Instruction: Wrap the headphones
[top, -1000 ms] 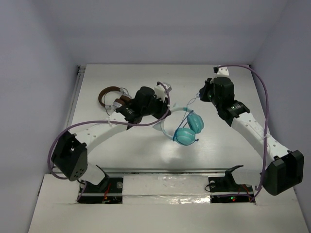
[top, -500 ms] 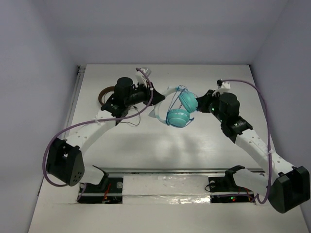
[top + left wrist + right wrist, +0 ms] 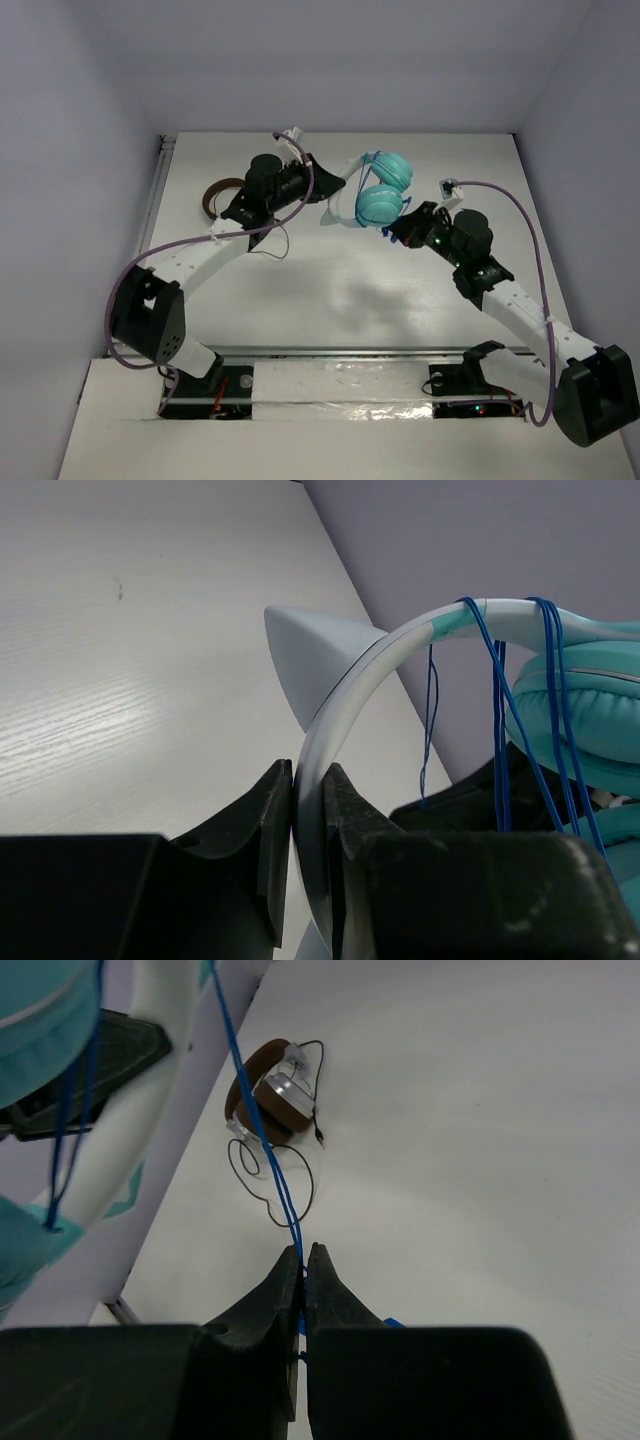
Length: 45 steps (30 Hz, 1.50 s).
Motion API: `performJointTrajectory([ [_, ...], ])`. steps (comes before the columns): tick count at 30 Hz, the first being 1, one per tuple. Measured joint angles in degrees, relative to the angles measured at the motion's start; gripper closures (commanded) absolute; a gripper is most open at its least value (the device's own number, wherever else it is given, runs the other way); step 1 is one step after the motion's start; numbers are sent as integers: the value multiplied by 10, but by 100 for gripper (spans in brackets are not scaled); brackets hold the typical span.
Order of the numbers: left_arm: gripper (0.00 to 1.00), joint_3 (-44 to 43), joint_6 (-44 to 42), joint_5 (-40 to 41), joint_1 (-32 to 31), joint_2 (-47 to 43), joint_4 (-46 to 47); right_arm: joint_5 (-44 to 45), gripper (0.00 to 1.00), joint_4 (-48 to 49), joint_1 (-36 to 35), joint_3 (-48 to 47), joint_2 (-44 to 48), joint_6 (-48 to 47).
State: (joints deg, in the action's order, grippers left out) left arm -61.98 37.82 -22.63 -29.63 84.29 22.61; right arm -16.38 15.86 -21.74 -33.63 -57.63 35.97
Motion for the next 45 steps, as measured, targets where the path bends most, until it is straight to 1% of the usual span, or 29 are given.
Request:
performJointTrajectory([
  [6, 100, -4, 42, 43, -2, 50, 7, -4, 100, 37, -25, 13, -14, 26],
  [15, 100, -13, 47, 103, -10, 71, 7, 3, 99, 101, -77, 31, -43, 81],
  [16, 100, -13, 46, 110, -10, 73, 7, 5, 96, 106, -78, 31, -45, 90],
  [18, 100, -13, 44, 121, -11, 77, 7, 11, 92, 117, -79, 36, -49, 109],
  [19, 100, -13, 43, 125, -11, 80, 7, 14, 89, 120, -79, 39, -49, 120],
  [21, 100, -13, 40, 132, -11, 86, 9, 17, 85, 130, -80, 49, -49, 138],
  [24, 100, -13, 40, 143, -11, 97, 16, 29, 84, 135, -80, 60, -49, 154],
  [25, 100, -13, 40, 144, -11, 99, 16, 34, 80, 137, -81, 63, -49, 159],
  [26, 100, -13, 40, 146, -12, 101, 16, 36, 79, 137, -81, 65, -48, 161],
  [30, 100, -13, 44, 197, -9, 101, 33, 21, 79, 147, -92, 77, -47, 176],
  [32, 100, -13, 44, 210, -6, 101, 36, 15, 67, 156, -93, 81, -48, 186],
  [33, 100, -13, 44, 217, -6, 101, 38, 7, 66, 161, -94, 82, -48, 192],
  [35, 100, -13, 44, 238, -6, 101, 41, -9, 84, 170, -95, 85, -49, 199],
  [37, 100, -13, 44, 251, -6, 101, 44, -19, 97, 181, -96, 90, -49, 206],
  [42, 100, -12, 34, 296, -13, 101, 46, -24, 97, 180, -98, 93, -29, 215],
  [45, 100, -4, 27, 307, -20, 101, 49, -22, 91, 178, -98, 93, -7, 215],
])
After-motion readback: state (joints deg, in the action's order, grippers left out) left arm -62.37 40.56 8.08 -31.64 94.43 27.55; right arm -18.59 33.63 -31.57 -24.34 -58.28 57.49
